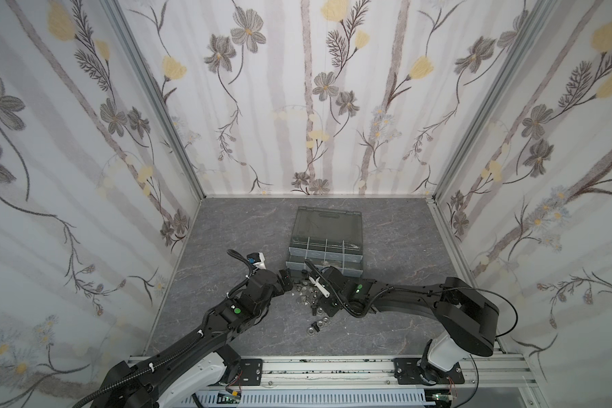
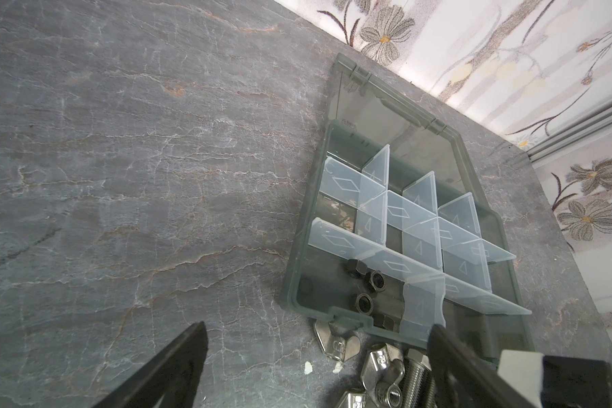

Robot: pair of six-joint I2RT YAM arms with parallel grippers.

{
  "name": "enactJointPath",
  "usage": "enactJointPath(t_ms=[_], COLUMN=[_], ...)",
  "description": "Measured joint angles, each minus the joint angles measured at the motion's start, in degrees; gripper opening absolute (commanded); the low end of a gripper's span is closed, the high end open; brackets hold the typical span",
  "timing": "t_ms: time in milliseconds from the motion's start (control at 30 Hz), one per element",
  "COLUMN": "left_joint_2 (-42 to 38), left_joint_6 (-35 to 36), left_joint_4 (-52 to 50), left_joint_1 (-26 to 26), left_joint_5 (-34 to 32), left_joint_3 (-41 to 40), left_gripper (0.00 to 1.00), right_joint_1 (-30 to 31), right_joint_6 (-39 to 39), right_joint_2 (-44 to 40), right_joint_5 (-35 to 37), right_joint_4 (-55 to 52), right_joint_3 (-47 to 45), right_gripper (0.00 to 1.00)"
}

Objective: Sort the screws and nuts into containers
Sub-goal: Pick up the nut from the center of the table.

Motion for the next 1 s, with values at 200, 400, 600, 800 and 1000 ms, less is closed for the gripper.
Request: enactJointPath(t_ms=[200, 400, 600, 800, 1000], left_joint_2=[-0.98, -1.31, -1.31, -1.31, -1.49], left_joint_6=[-0.61, -0.66, -0.70, -0.87, -1.09], left_joint_4=[0.02, 0.02, 0.00, 0.02, -0.02], left_joint_1=[0.00, 0.00, 0.00, 0.00, 0.00], left_joint_5=[0.02, 0.00, -0.02, -0.04, -0.07], left_joint_3=[-0.74, -1.05, -1.25, -1.33, -1.64], left_gripper=[1.00, 1.00, 1.00, 1.00, 1.00], right_joint_1=[-0.22, -0.22, -0.35, -0.50, -0.76], right_joint_6=[-0.52, -0.44, 0.37, 0.98, 1.38], right_joint_2=[1.38, 1.42, 1.16, 0.98, 0.85], right_joint_5=[-0.02, -0.63, -0.85, -0.83, -0.85], right_joint_4=[-0.02, 0.35, 1.64, 2.73, 2.97], right_joint_3=[0.24, -0.31, -1.01, -1.27, -1.40], right_gripper=[0.31, 0.27, 0.21, 0.16, 0.13])
